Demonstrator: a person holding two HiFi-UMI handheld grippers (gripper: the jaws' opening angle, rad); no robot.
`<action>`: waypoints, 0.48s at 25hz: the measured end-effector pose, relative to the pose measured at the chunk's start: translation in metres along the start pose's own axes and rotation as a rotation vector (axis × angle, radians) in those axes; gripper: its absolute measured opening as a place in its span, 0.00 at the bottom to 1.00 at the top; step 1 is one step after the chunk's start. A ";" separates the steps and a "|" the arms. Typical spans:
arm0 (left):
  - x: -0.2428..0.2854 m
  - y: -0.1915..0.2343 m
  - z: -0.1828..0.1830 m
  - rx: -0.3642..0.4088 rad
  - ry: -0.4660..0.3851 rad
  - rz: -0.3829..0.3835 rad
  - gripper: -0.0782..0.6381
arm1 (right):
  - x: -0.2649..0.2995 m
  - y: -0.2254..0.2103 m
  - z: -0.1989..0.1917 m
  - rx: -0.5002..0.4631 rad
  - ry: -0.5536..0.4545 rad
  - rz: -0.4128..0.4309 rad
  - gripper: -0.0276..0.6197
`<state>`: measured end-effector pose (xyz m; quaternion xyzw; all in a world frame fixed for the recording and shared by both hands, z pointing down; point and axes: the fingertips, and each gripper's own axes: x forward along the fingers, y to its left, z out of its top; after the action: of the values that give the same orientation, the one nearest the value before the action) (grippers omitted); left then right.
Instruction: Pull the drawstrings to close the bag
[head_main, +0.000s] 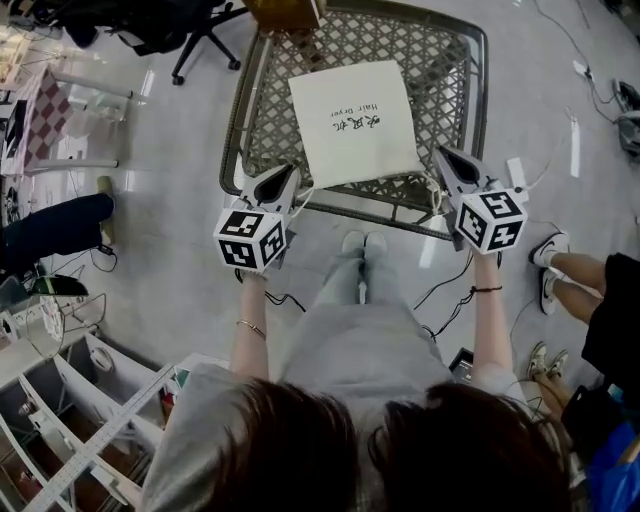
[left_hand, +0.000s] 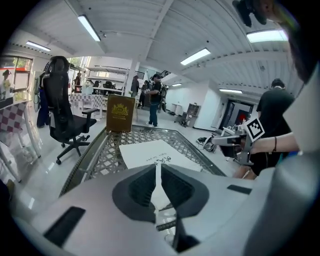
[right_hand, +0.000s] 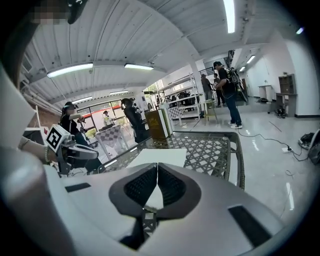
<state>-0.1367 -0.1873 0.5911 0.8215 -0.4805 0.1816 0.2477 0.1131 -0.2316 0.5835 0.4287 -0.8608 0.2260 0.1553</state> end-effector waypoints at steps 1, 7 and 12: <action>0.003 0.001 -0.005 0.008 0.020 -0.003 0.15 | 0.001 -0.002 -0.005 0.009 0.009 -0.001 0.08; 0.012 0.004 -0.041 0.067 0.157 -0.030 0.15 | 0.013 -0.006 -0.038 0.000 0.103 0.001 0.08; 0.021 0.003 -0.067 0.110 0.251 -0.058 0.25 | 0.022 -0.010 -0.064 -0.008 0.178 0.014 0.08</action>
<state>-0.1338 -0.1641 0.6575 0.8181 -0.4113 0.3016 0.2655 0.1131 -0.2186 0.6505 0.4001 -0.8475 0.2609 0.2313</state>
